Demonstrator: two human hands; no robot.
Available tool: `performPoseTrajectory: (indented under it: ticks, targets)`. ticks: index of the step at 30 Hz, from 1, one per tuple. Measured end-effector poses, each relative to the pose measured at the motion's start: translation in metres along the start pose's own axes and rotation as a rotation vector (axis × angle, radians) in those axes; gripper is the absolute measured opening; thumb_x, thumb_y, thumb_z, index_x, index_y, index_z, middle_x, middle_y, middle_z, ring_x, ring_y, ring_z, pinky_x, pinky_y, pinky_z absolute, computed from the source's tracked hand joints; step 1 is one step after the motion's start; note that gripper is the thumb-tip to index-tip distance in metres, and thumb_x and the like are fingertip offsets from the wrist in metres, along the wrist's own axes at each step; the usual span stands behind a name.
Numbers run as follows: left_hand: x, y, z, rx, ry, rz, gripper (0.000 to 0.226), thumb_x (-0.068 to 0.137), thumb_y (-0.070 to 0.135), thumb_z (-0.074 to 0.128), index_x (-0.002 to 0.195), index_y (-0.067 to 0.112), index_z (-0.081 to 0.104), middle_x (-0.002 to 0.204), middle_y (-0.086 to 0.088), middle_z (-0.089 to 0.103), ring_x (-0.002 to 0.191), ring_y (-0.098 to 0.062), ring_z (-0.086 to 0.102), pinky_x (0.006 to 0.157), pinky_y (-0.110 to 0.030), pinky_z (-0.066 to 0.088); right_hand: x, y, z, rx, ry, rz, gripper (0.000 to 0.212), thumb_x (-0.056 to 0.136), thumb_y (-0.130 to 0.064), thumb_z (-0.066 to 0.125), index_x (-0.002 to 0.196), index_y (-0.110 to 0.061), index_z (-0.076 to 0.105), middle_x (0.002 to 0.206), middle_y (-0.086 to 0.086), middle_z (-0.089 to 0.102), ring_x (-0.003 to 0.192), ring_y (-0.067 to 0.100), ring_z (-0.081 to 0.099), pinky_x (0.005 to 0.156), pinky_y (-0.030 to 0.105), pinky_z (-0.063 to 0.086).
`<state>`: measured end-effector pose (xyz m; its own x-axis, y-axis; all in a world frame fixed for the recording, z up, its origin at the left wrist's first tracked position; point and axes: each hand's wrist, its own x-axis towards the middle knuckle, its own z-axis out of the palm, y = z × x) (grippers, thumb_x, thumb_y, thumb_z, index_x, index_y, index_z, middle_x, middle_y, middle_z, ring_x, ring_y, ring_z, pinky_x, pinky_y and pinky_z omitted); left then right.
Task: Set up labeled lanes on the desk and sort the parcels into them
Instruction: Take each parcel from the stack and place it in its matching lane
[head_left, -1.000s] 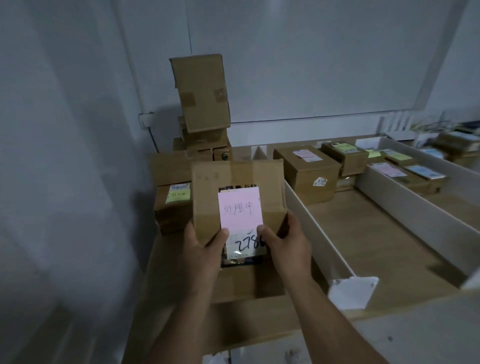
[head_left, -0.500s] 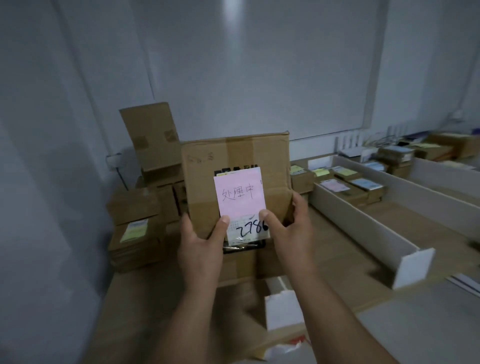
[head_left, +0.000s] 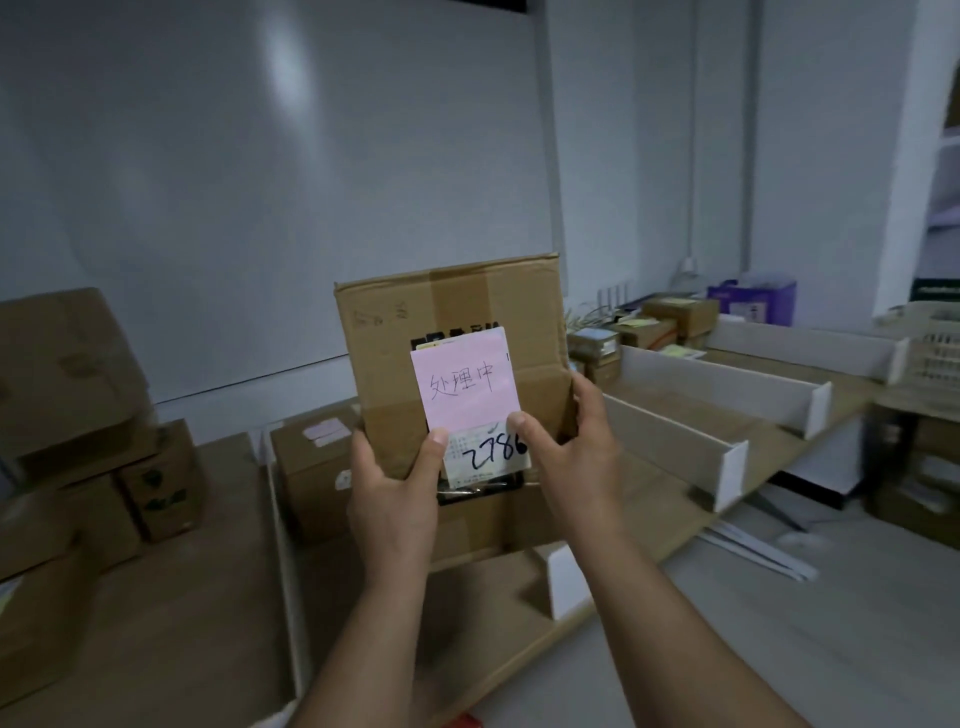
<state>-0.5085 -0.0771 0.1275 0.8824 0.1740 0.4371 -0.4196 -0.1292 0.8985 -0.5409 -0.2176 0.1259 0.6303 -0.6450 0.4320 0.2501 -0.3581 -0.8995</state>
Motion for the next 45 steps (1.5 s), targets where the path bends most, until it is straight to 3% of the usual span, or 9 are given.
performPoseTrajectory:
  ticks: [4, 7, 10, 14, 22, 28, 33, 41, 45]
  targets:
    - [-0.006, 0.004, 0.051, -0.036, -0.028, -0.015, 0.073, 0.077, 0.047, 0.070, 0.139, 0.028, 0.038, 0.126, 0.016, 0.052, 0.118, -0.007, 0.047, 0.104, -0.032, 0.038, 0.034, 0.017, -0.034, -0.045, 0.013, -0.005, 0.067, 0.076, -0.046, 0.071, 0.135, -0.039, 0.038, 0.125, -0.005, 0.059, 0.113, 0.018, 0.056, 0.093, 0.043, 0.050]
    - [0.000, 0.002, 0.088, -0.018, -0.051, -0.009, 0.081, 0.068, 0.062, 0.065, 0.138, 0.032, 0.038, 0.133, 0.007, 0.054, 0.122, -0.017, 0.051, 0.098, -0.043, 0.047, 0.059, 0.032, -0.048, -0.060, 0.024, 0.011, 0.067, 0.078, -0.046, 0.069, 0.135, -0.040, 0.036, 0.124, -0.007, 0.059, 0.112, 0.019, 0.056, 0.092, 0.047, 0.050]
    - [0.008, -0.006, 0.127, -0.035, -0.089, -0.028, 0.075, 0.077, 0.048, 0.069, 0.141, 0.027, 0.036, 0.133, 0.006, 0.054, 0.121, -0.016, 0.052, 0.096, -0.039, 0.049, 0.085, 0.053, -0.059, -0.059, 0.069, 0.022, 0.066, 0.077, -0.045, 0.070, 0.134, -0.041, 0.038, 0.122, -0.008, 0.059, 0.111, 0.018, 0.057, 0.092, 0.048, 0.051]
    - [0.028, -0.022, 0.177, -0.053, -0.115, -0.043, 0.048, 0.080, 0.039, 0.070, 0.121, 0.035, 0.046, 0.114, 0.014, 0.059, 0.103, -0.008, 0.057, 0.079, -0.024, 0.052, 0.131, 0.080, -0.066, -0.077, 0.079, 0.043, 0.065, 0.075, -0.049, 0.069, 0.132, -0.043, 0.038, 0.123, -0.009, 0.060, 0.111, 0.018, 0.058, 0.092, 0.048, 0.051]
    - [0.091, -0.045, 0.278, -0.098, -0.090, -0.114, 0.063, 0.082, 0.036, 0.068, 0.137, 0.025, 0.041, 0.123, 0.007, 0.058, 0.099, -0.007, 0.058, 0.059, -0.009, 0.043, 0.241, 0.124, -0.053, -0.124, 0.056, 0.043, 0.070, 0.071, -0.056, 0.067, 0.133, -0.045, 0.036, 0.126, -0.011, 0.058, 0.114, 0.015, 0.056, 0.092, 0.048, 0.051]
    - [0.109, -0.081, 0.350, -0.026, -0.111, -0.177, 0.060, 0.081, 0.038, 0.069, 0.134, 0.030, 0.042, 0.120, 0.011, 0.060, 0.106, -0.011, 0.059, 0.075, -0.018, 0.048, 0.298, 0.186, -0.059, -0.117, 0.050, 0.157, 0.062, 0.080, -0.039, 0.070, 0.133, -0.040, 0.038, 0.132, -0.005, 0.055, 0.115, 0.020, 0.056, 0.089, 0.053, 0.052]
    - [0.120, -0.111, 0.401, 0.127, -0.091, -0.246, 0.062, 0.073, 0.058, 0.064, 0.128, 0.041, 0.041, 0.117, 0.014, 0.062, 0.102, -0.010, 0.061, 0.083, -0.033, 0.053, 0.341, 0.233, -0.063, -0.140, 0.009, 0.214, 0.062, 0.076, -0.045, 0.071, 0.130, -0.041, 0.042, 0.126, -0.005, 0.059, 0.109, 0.021, 0.060, 0.087, 0.054, 0.052]
    - [0.167, -0.121, 0.451, 0.278, 0.093, -0.336, 0.062, 0.078, 0.057, 0.063, 0.132, 0.039, 0.038, 0.114, 0.019, 0.059, 0.104, -0.011, 0.058, 0.090, -0.036, 0.048, 0.430, 0.268, -0.034, -0.103, -0.221, 0.194, 0.055, 0.074, -0.043, 0.073, 0.123, -0.038, 0.050, 0.112, -0.009, 0.066, 0.098, 0.014, 0.064, 0.086, 0.044, 0.053]
    - [0.192, -0.123, 0.453, 0.360, 0.150, -0.346, 0.049, 0.080, 0.053, 0.063, 0.119, 0.028, 0.047, 0.104, 0.014, 0.056, 0.100, -0.012, 0.057, 0.085, -0.032, 0.047, 0.458, 0.278, -0.002, -0.098, -0.314, 0.187, 0.060, 0.063, -0.059, 0.068, 0.118, -0.045, 0.049, 0.103, -0.017, 0.063, 0.096, 0.016, 0.064, 0.083, 0.047, 0.054]
